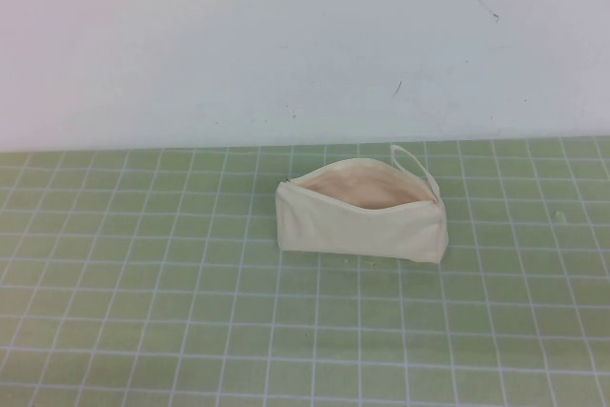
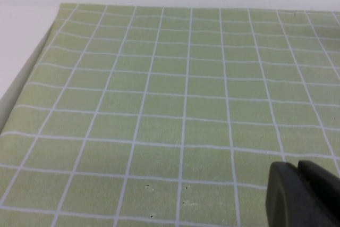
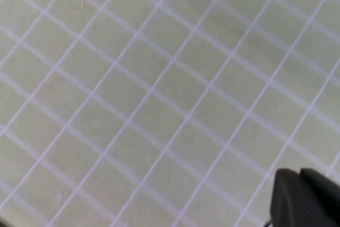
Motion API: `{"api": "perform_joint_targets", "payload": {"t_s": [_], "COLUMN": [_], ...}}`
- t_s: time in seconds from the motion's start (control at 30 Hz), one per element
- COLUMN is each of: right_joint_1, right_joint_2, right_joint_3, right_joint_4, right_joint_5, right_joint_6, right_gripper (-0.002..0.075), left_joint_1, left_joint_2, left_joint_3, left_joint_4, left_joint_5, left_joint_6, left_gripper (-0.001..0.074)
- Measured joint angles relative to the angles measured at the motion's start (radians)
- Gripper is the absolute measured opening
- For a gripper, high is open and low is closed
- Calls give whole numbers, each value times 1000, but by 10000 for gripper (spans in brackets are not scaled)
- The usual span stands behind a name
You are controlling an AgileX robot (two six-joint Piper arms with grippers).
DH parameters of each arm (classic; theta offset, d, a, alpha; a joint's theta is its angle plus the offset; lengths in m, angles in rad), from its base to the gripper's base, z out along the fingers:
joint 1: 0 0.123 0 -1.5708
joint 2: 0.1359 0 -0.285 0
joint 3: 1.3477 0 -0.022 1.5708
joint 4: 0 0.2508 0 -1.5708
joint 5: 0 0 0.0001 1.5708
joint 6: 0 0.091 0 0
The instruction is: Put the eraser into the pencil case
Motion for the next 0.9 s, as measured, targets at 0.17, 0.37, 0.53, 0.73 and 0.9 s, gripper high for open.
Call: {"api": "perform_joint_targets", "payload": {"t_s": [0.17,0.37,0.53,0.73,0.9], "right_joint_1": [-3,-226,-436,-665,-690], "right_joint_2": [-79,-358,-554,-764,-783], "right_joint_3": [116,323,418,541,645], "right_joint_4": [-75,-164,-169,-101,-82], "right_joint_5": [-237,-515,-536,-541,-624], "right_joint_6": [-14,8,11,11,11], "right_gripper": [-1,-1,-1,-1,-1], "left_joint_1": [0,0,0,0,0], "left_joint_2": [0,0,0,0,0], "left_joint_3": [0,0,0,0,0], "left_joint_4": [0,0,0,0,0], "left_joint_5": [0,0,0,0,0], "left_joint_6": [0,0,0,0,0], "left_gripper": [-1,-1,-1,-1,-1]}}
